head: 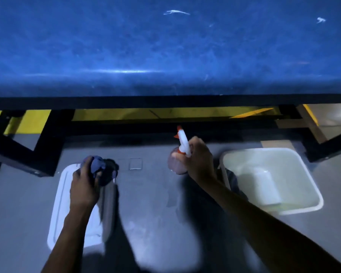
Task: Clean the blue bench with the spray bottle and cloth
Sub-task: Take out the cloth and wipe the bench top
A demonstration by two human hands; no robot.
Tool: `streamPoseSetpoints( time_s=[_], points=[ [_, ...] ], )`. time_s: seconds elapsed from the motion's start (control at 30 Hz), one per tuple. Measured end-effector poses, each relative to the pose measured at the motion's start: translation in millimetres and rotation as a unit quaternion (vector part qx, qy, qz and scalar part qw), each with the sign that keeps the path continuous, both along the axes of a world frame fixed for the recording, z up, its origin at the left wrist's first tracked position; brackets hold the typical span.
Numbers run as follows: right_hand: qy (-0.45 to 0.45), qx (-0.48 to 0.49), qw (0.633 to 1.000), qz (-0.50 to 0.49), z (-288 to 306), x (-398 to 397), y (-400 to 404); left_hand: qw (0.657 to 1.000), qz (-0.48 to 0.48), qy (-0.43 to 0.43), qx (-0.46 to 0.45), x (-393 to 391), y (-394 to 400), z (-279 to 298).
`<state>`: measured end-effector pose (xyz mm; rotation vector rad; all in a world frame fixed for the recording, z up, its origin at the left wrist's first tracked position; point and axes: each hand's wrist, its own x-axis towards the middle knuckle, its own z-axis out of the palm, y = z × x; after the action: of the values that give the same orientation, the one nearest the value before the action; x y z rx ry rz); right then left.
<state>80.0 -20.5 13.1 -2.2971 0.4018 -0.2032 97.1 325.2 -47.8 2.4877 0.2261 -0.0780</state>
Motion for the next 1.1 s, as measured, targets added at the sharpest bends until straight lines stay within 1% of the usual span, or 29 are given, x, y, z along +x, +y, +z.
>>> streamPoseSetpoints(
  time_s=[0.07,0.13,0.2,0.23,0.27,0.33,0.37,0.43,0.47,0.5,0.57,0.6,0.63,0.67,0.7,0.73,0.77,0.8,0.87,1.0,1.07,1.1],
  points=[
    [0.027,-0.023,0.999,-0.003,-20.0,-0.8,7.2,0.998,-0.024,0.035,0.039,-5.0,3.4,-26.8],
    [0.043,-0.024,0.999,-0.014,-33.0,-4.4,12.4,0.995,-0.039,0.053,0.076,-10.1,1.7,-41.5],
    [0.045,-0.018,0.998,-0.034,-39.6,-5.6,15.5,0.991,0.000,0.077,0.112,-15.5,-11.6,-40.8],
    [0.046,-0.015,0.998,-0.039,-40.2,-4.1,15.3,0.989,0.021,0.070,0.128,-17.5,-21.1,-36.5],
    [0.053,-0.008,0.998,-0.032,-38.5,-2.9,15.0,0.989,0.023,0.044,0.138,-19.0,-29.4,-30.9],
    [0.081,0.009,0.997,0.007,-30.0,-7.5,10.6,0.987,-0.020,-0.023,0.156,-22.0,-39.9,-25.4],
    [0.101,0.011,0.994,0.038,-22.8,-10.2,6.3,0.985,-0.028,-0.042,0.163,-21.3,-38.0,-26.9],
    [0.109,0.003,0.989,0.103,0.4,-17.5,-17.2,0.987,-0.025,-0.033,0.152,-15.8,-34.2,-29.6],
    [0.091,0.016,0.988,0.122,11.2,-20.7,-35.6,0.989,-0.016,-0.023,0.147,-12.5,-28.2,-34.3],
    [0.072,0.040,0.989,0.119,24.3,-23.6,-55.4,0.990,-0.006,-0.005,0.144,-11.1,-22.6,-38.2],
    [0.059,0.073,0.995,0.039,38.4,-34.4,-104.2,0.994,-0.005,0.027,0.106,-10.9,-10.9,-48.5],
    [0.054,0.061,0.997,0.005,38.1,-41.2,-127.5,0.996,-0.010,0.027,0.080,-9.0,-5.7,-53.6],
    [0.073,0.035,0.997,-0.005,28.6,-50.4,-150.8,0.998,-0.011,0.025,0.064,-7.2,-3.3,-56.3],
    [0.131,0.011,0.991,0.012,12.8,-60.1,-169.6,0.998,-0.014,0.025,0.055,-5.2,-1.4,-61.1],
    [0.219,-0.014,0.974,0.057,-6.8,-68.3,-180.9,0.998,-0.017,0.025,0.058,-3.4,-0.8,-65.1],
    [0.302,-0.034,0.946,0.114,-27.3,-75.9,-188.7,0.998,-0.019,0.021,0.058,-0.8,0.3,-70.3],
    [0.348,-0.052,0.921,0.166,-52.3,-82.4,-196.3,0.998,-0.017,0.016,0.064,-0.3,0.3,-73.2],
    [0.366,-0.060,0.907,0.198,-80.4,-87.1,-205.7,0.998,-0.017,0.017,0.066,-0.5,1.0,-79.9],
    [0.354,-0.097,0.906,0.211,-93.8,-90.9,-199.2,0.996,-0.029,0.017,0.085,-2.8,0.8,-84.5],
    [0.277,-0.175,0.928,0.178,-86.4,-94.7,-176.6,0.994,-0.024,0.028,0.100,-0.4,5.3,-88.7],
    [0.267,-0.193,0.932,0.149,-75.0,-90.3,-173.8,0.993,-0.031,0.020,0.110,-1.3,6.1,-88.7],
    [0.258,-0.184,0.940,0.123,-64.7,-87.4,-172.6,0.993,-0.035,0.014,0.114,-1.7,6.5,-88.3]
  ],
)
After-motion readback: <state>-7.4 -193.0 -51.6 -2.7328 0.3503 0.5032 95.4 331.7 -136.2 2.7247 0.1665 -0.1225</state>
